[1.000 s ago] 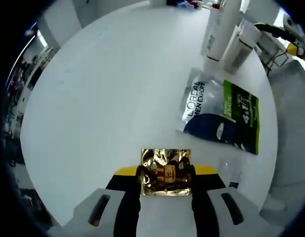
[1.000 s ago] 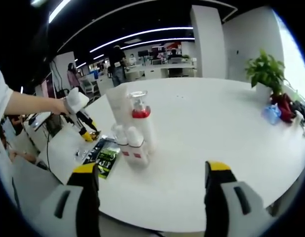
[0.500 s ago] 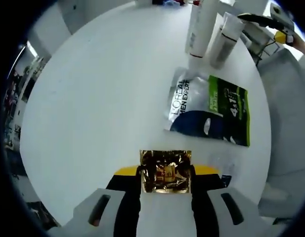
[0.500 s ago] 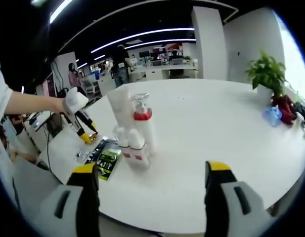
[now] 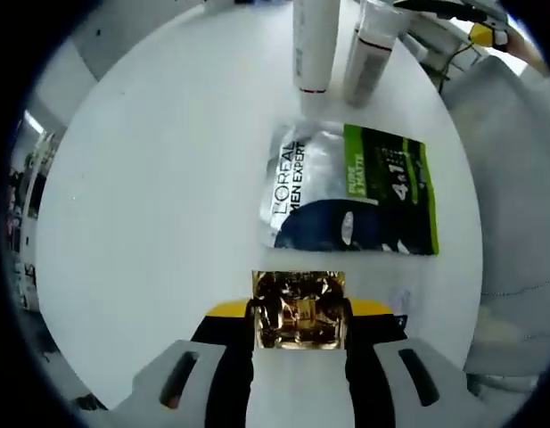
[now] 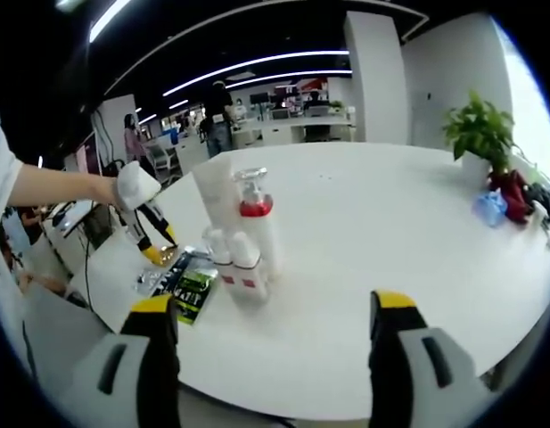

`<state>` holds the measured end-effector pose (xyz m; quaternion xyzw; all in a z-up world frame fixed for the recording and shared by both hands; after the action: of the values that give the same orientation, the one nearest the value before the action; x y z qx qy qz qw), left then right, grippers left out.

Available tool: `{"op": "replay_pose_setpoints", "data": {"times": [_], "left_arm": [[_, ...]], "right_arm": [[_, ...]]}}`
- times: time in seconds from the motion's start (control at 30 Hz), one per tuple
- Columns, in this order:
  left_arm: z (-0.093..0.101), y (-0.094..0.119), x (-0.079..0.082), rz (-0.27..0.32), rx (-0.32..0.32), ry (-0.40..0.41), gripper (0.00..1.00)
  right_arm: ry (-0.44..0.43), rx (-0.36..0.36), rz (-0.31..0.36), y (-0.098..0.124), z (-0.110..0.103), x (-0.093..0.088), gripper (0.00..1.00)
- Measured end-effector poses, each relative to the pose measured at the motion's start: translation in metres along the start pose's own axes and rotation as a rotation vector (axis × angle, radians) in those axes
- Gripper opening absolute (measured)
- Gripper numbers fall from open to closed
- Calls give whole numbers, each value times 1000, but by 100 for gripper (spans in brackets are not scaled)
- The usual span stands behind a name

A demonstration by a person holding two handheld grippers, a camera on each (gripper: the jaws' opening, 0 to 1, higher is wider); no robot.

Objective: Arrange the skincare products in the storage area until every visible bottle or jar stands upright without overlapping.

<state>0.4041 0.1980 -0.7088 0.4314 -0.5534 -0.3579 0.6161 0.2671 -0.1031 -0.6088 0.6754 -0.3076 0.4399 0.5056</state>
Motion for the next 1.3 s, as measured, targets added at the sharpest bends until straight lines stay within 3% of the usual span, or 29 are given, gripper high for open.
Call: {"op": "replay_pose_setpoints", "data": {"times": [0.37,0.73,0.87,1.07,1.3], "left_arm": [[0,-1,-3,-18,0,-19,37],[-1,8,0,15,31,11,42],[1,18,0,49,54,64,46],[2,44,-3,112,139,157,51],[17,76,-3,266,212,317,56]], "right_arm": [[-3,3,-3,-2,-1,-1,89],[3,13,7,-1,-2,2,89],[16,27,23,-2,-6,7,90],[37,54,50,-3,-12,18,90],[46,95,80,-3,-22,24,90]]}}
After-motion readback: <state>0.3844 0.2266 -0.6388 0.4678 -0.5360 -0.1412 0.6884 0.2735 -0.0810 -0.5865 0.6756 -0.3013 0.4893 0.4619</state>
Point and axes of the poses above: the point that each gripper's makers call its tool centre point, and the gripper's own axes: y roughly backward along the fingers, z roughly to its right, x roughly out of its top, the point moved 4 cm from there along y, roughly backward along the fingers, and after that the axes turned 6 degrees about z, right-handed, at the moved point
